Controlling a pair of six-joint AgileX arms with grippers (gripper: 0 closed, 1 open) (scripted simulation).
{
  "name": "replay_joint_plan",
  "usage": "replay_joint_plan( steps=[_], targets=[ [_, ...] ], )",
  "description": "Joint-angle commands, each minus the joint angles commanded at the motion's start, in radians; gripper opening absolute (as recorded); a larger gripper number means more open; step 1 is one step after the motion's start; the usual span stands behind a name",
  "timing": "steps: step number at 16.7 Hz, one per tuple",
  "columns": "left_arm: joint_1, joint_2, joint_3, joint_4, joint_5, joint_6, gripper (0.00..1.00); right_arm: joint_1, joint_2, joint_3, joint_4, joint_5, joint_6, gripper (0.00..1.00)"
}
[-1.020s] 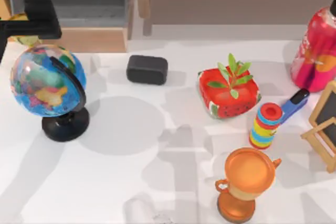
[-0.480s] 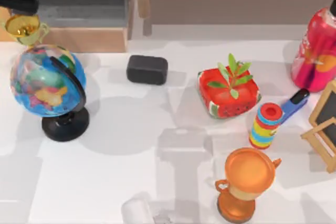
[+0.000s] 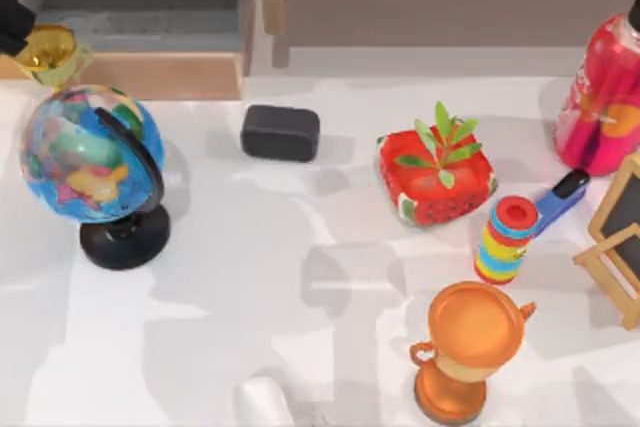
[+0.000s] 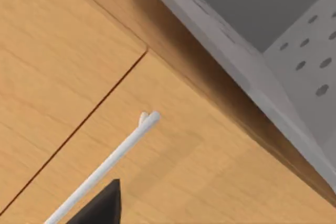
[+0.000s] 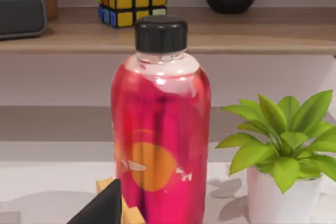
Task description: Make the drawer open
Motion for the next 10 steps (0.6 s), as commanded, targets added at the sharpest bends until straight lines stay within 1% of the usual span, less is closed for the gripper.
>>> replay_joint_plan(
  steps=[2, 6, 8, 10],
  targets=[
    [0.065, 0.101, 0.032, 0.048, 0.058, 0.134, 1.0, 0.0, 0.0, 0.0, 0.0, 0.0, 0.0, 1.0],
    [0.182, 0.309, 0.118, 0.15, 0.178, 0.455, 1.0, 0.0, 0.0, 0.0, 0.0, 0.0, 0.0, 1.0],
    [0.233, 0.409, 0.159, 0.205, 0.247, 0.578, 1.0, 0.0, 0.0, 0.0, 0.0, 0.0, 0.0, 1.0],
    [0.271, 0.48, 0.196, 0.255, 0.307, 0.664, 1.0, 0.0, 0.0, 0.0, 0.0, 0.0, 0.0, 1.0]
  ],
)
